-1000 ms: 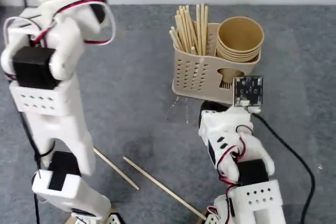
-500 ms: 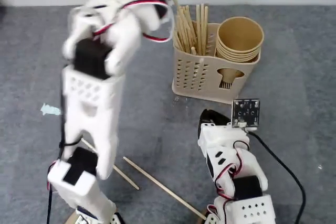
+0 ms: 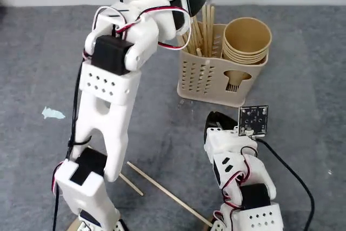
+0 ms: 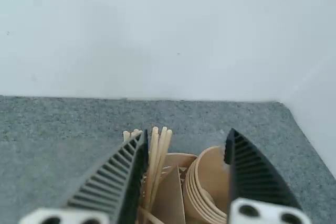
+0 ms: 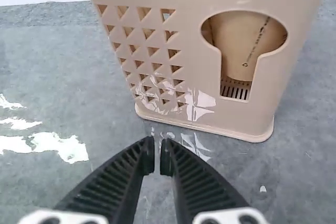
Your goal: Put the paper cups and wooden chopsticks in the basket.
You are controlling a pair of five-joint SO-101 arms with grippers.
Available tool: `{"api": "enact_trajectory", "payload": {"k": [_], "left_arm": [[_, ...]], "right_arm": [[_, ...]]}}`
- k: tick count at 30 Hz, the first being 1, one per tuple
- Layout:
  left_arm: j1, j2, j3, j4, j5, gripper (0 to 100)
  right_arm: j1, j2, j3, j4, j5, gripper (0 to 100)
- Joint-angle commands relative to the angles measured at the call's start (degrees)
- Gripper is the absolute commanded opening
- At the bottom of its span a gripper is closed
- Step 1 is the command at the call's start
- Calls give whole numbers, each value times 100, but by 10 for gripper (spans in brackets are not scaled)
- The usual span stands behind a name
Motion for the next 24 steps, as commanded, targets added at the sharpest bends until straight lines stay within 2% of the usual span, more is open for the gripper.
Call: {"api": "enact_trajectory", "payload": {"k": [1,4,9,15,20,24], "left_arm": [[-273,-659,-488,554,-18,235],[-712,-958,-558,1292,-18,235],[-1556,-1240,-523,2189,-18,235],[-2611,-1327,-558,2242,-18,235],[-3218,-1275,-505,2286,-18,235],[-3613,-1275,-505,2295,-18,236]], "right_arm": [[-127,-101,-325,382,237,41],[-435,-101,-730,963,440,41],[-1411,-84,-1187,1710,879,41],[-2158,409,-1319,1974,1459,41],[-2378,1947,-2356,2624,1477,41],[-2826,3204,-3226,3064,1451,42]]}}
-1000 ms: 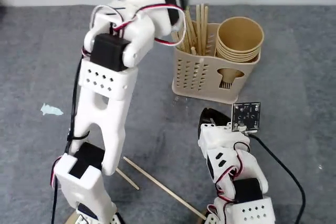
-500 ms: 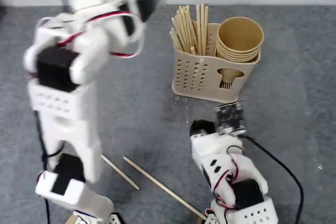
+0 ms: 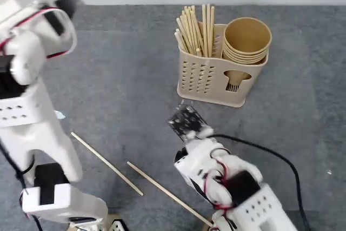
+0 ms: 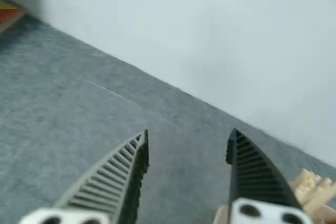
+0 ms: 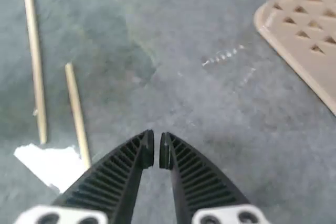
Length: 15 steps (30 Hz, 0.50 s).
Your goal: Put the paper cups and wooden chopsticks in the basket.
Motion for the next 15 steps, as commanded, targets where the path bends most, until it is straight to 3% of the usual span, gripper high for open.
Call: {"api": "enact_trajectory", "payload": {"k": [1,8,15], "left_arm": [[-334,-211,-180,44,-18,236],[-897,-246,330,211,-44,236],[-1266,-264,1842,202,-220,236]], "right_arm": [[-418,1103,-897,233,35,42],[-1323,2475,-1134,-110,-343,152],[-1912,3618,-1134,-1112,-369,114]]}}
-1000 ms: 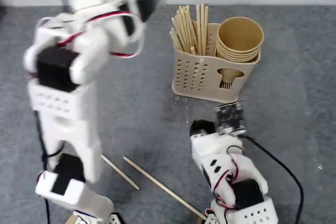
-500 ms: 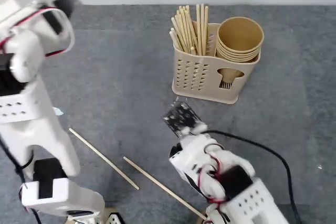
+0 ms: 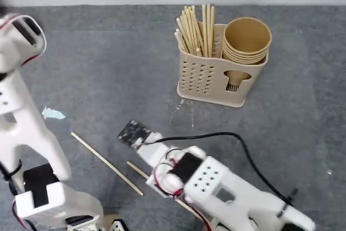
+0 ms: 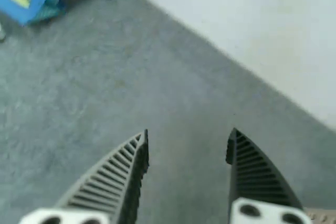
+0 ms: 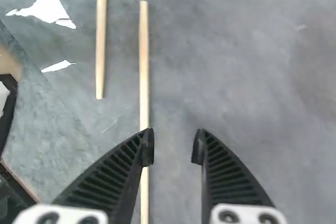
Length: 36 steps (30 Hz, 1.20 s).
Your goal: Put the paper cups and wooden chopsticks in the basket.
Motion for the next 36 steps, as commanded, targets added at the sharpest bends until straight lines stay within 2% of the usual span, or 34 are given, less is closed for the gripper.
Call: {"api": "enact_trajectory", "payload": {"k": [1,12,23,25,27,32,36], "left_arm": [[-202,-246,479,105,-79,236],[-431,-202,1209,97,-88,236],[-431,-202,1657,97,-88,236],[-431,-202,1771,97,-88,236],[-475,-202,1921,97,-88,236],[-615,-202,2413,97,-88,235],[-756,-202,3020,105,-88,235]], "right_arm": [[-215,462,-343,-558,-62,113],[-295,1719,-343,-1640,-62,112],[-295,2343,-352,-1745,-70,110],[-295,2440,-352,-1745,-70,83],[-295,2475,-352,-1745,-35,9],[-251,2255,-352,-1675,-44,7],[-13,1393,-343,-1473,-53,8]]}}
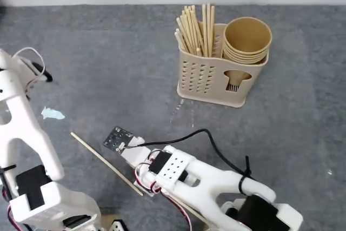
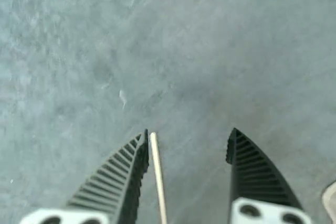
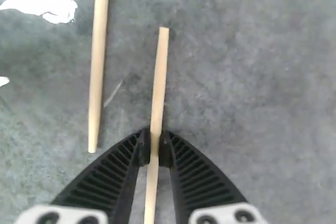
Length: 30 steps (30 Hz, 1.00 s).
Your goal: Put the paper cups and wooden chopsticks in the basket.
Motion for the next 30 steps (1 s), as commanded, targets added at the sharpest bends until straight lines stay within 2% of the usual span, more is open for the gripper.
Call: {"api": "enact_trajectory", "payload": {"k": [1,11,19,27,30], "left_arm": [[-105,-202,382,105,-97,235],[9,-202,1780,97,-97,235],[466,-246,2747,26,-97,235],[686,-246,4171,-1468,-53,235],[686,-246,4382,-1767,-53,235]], "right_arm": [[251,-998,-79,286,-53,8],[1042,-4066,0,1763,-352,8],[1912,-5719,1116,1833,-325,8],[2615,-6466,1503,1824,-70,8],[2668,-6466,1565,1824,-70,8]]}}
